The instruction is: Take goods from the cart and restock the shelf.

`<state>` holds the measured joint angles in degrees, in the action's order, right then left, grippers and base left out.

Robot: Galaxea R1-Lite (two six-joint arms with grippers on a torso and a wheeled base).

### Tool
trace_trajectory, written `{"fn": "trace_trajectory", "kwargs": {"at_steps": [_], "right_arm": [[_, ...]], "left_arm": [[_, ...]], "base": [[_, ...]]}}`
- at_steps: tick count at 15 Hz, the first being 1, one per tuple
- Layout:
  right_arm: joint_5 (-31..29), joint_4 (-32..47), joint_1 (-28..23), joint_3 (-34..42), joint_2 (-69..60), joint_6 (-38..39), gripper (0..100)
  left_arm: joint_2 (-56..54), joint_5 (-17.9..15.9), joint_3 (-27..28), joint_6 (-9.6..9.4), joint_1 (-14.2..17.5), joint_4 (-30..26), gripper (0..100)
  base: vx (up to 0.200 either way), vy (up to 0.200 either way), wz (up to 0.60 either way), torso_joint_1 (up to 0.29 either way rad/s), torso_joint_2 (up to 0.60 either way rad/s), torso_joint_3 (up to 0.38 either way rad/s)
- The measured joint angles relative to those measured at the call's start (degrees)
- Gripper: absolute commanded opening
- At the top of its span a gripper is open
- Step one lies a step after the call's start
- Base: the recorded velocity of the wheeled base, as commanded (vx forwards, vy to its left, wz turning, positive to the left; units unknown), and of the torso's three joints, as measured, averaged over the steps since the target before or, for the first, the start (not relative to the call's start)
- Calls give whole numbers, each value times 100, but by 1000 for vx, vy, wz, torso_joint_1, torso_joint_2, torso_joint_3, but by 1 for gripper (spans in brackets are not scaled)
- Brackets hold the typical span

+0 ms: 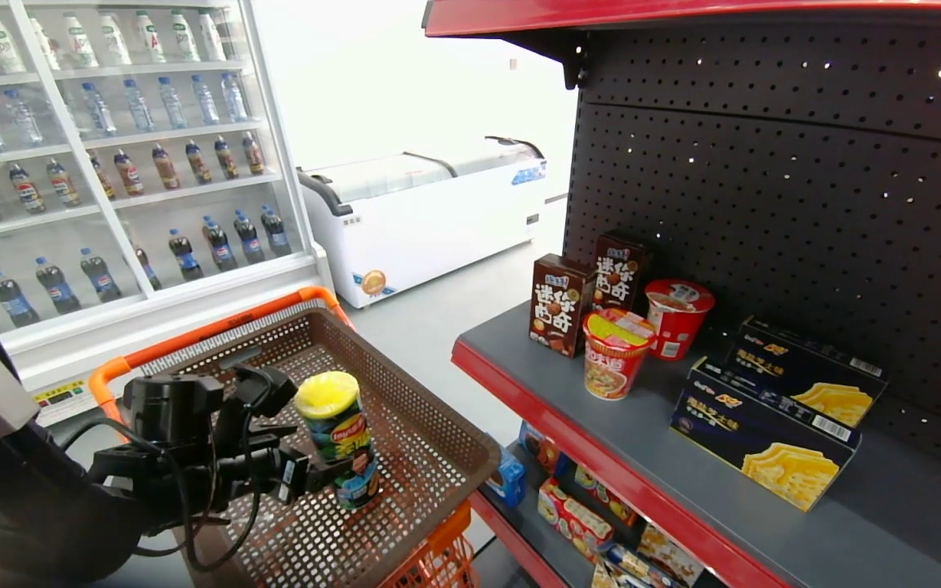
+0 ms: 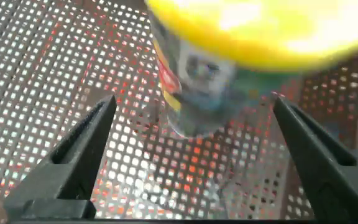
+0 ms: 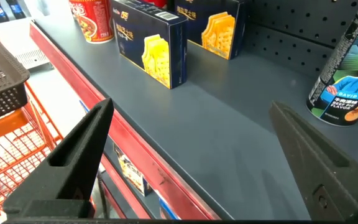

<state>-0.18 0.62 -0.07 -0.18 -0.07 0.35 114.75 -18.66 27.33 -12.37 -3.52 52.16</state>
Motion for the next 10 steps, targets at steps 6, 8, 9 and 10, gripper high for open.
{"fn": "trace_trajectory", "kwargs": {"at_steps": [6,8,9,10], "right_arm": [[0,0,-4,0,0,0,100],[0,-2,0,0,0,0,100],[0,-2,0,0,0,-2,100],[0,0,0,0,0,-2,100]], "left_arm": [[630,61,880,17,-438,15,100],[746,74,955,69,-557,22,0],[777,101,968,77,-610,24,0],[794,116,970,78,-639,30,0]], "base": [[0,0,0,0,0,0],[0,0,0,0,0,0],[0,0,0,0,0,0],[0,0,0,0,0,0]]}}
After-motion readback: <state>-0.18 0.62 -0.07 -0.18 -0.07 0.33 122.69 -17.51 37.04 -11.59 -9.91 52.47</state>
